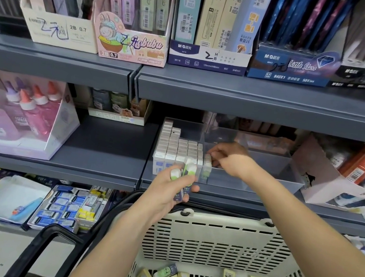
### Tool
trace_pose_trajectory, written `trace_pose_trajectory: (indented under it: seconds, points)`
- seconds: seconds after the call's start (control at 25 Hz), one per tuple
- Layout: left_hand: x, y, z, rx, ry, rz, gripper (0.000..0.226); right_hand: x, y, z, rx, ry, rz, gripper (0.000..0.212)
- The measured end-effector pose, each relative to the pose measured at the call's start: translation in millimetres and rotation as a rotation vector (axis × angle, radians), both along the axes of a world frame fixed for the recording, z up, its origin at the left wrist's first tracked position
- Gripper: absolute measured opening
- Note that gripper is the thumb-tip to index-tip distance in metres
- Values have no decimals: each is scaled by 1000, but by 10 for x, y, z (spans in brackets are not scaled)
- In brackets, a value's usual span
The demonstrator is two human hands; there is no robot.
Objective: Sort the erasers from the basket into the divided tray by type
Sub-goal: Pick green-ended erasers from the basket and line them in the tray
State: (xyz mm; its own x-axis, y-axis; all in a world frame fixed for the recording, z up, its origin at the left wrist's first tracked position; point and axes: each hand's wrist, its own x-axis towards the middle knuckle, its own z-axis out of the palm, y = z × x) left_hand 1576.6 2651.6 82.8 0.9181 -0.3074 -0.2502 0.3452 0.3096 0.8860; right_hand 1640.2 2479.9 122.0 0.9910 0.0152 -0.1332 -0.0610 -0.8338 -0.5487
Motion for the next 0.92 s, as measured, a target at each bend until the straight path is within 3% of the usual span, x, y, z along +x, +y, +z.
trace_pose_trajectory:
  seconds: [0.08,0.24,0.4,0.52,0.72,0.8,0.92]
  points:
    - [-15,3,-5,-6,-22,4,18,-34,-37,30,41,-13,-11,24]
    - [-24,18,-2,-36,-32,-17,15,-255,-36,116,95,-215,89,25]
    - [-33,22,-6,-66,-33,-49,22,-482,27,146,309,-113,287,26]
    - [-36,28,-17,-44,-78,-87,31,-518,19,176,423,-95,259,16]
    - [-17,19,-64,-7,-96,-39,18,-427,-150,329,496,-109,105,17]
    - [-9,20,-70,-3,-94,-32,18,-291,-250,373,465,-172,-24,19]
    - [-1,24,-75,12,-98,-40,18,-89,-249,303,170,-208,-133,10]
